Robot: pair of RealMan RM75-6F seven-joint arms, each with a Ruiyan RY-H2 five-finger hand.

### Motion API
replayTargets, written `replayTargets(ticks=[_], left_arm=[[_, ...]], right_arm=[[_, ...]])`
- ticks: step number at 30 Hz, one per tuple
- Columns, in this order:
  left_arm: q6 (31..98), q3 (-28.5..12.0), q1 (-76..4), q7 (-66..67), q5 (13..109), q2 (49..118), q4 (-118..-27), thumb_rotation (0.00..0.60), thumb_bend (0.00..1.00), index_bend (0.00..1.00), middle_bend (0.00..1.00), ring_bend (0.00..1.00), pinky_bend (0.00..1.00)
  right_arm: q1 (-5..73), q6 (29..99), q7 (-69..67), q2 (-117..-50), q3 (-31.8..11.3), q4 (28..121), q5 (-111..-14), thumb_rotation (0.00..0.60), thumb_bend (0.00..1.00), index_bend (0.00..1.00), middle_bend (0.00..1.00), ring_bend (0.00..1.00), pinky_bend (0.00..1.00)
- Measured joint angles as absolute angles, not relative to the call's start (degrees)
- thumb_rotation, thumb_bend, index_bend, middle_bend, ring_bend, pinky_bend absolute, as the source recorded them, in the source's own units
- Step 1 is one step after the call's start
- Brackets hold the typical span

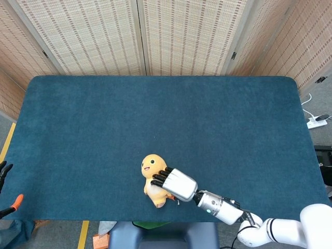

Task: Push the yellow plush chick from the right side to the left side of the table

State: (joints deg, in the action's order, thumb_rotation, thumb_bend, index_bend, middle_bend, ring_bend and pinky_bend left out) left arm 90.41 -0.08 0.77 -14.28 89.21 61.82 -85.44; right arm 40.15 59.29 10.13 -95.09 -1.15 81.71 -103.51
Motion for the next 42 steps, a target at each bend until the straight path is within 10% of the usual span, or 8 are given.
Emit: replayTargets(ticks=[10,16,20,33,42], left_arm=[[91.0,0.1,0.9,-15.7,89.9,61.4,-85.0,0.6,0.34,0.02,0.01,0.02,0.14],[91.3,0.1,0.9,-16.2,90.1,61.4,-84.8,0.6,0.34,0.02,0.01,0.02,0.14],[91.5,0.1,1.0,-16.5,90.1,61.4,-84.7,0.6,0.34,0.02,0.01,0.02,0.14],[92.4,0.1,1.0,-14.7,91.1,61.9,-84.9,0.6,0.34,0.02,0.03,0.02,0.15],[95.1,1.2,-0.8,-15.4,99.8,63.7,-83.1,0.6,0.3,0.03,0.1,0.05,0.19]], right_arm=[[40.2,53.1,21.4,-96.2,-1.0,83.2,-96.4,0.6,0.41,0.53,0.62,0.59,0.83],[39.9,50.1,25.7,-94.8,-1.1,86.5,-91.5,0.6,0.29,0.01,0.18,0.2,0.4],[39.3,50.9,26.2,-92.8,-1.3,89.7,-90.4,0.6,0.2,0.0,0.0,0.0,0.22],[36.1,56.6,21.5,-82.0,1.4,100.4,-92.0,0.6,0.14,0.0,0.0,0.0,0.08],[26.7,72.9,13.2,-71.6,8.3,101.5,-99.0,0.6,0.14,0.0,0.0,0.0,0.01]])
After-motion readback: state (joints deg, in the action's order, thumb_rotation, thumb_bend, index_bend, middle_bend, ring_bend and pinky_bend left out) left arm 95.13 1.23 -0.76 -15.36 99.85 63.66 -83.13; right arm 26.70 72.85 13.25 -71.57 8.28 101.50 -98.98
